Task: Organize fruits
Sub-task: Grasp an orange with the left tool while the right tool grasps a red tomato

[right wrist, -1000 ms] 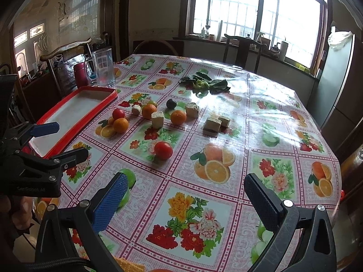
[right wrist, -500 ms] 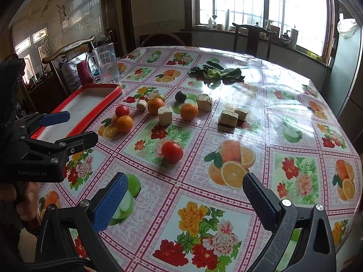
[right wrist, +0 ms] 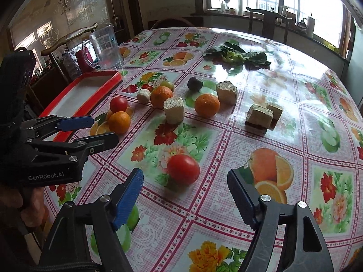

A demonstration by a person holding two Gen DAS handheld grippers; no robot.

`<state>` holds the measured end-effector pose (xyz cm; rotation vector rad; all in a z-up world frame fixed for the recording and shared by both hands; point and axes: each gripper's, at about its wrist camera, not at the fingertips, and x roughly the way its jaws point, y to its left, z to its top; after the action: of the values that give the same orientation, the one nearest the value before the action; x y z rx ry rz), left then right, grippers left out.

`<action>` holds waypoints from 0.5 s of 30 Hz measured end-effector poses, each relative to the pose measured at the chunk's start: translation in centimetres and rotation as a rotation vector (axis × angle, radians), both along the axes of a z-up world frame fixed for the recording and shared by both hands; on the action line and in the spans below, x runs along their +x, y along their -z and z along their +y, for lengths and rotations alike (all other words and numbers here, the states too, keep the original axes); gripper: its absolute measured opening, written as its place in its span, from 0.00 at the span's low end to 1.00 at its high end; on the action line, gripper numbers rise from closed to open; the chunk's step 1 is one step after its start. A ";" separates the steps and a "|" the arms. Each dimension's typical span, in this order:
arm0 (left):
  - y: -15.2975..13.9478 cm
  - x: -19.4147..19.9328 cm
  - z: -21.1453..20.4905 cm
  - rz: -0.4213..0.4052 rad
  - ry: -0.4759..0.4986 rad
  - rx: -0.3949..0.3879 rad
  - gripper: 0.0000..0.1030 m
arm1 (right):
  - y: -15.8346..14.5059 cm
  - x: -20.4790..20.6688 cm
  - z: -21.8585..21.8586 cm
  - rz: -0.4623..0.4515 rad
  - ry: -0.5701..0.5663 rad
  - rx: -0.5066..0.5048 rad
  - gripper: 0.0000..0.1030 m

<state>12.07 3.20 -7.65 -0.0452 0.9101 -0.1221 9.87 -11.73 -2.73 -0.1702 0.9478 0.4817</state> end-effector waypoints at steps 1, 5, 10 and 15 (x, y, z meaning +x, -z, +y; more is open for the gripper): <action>0.2 0.3 0.1 0.008 -0.004 -0.001 0.70 | 0.2 0.3 0.2 0.003 -0.001 -0.004 0.72; 0.8 1.5 0.2 0.030 -0.007 -0.016 0.64 | 1.3 1.2 0.6 0.026 0.002 -0.022 0.61; 1.7 2.7 0.1 0.059 -0.017 0.004 0.59 | 1.6 1.3 0.5 0.007 0.011 -0.041 0.47; 1.6 2.8 -0.3 0.036 -0.013 0.049 0.37 | 1.4 1.1 -0.3 0.024 0.027 -0.006 0.32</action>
<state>14.88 2.89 -9.23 -0.0082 0.9483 -0.0867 11.01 -11.99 -4.11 -0.1571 0.9735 0.4572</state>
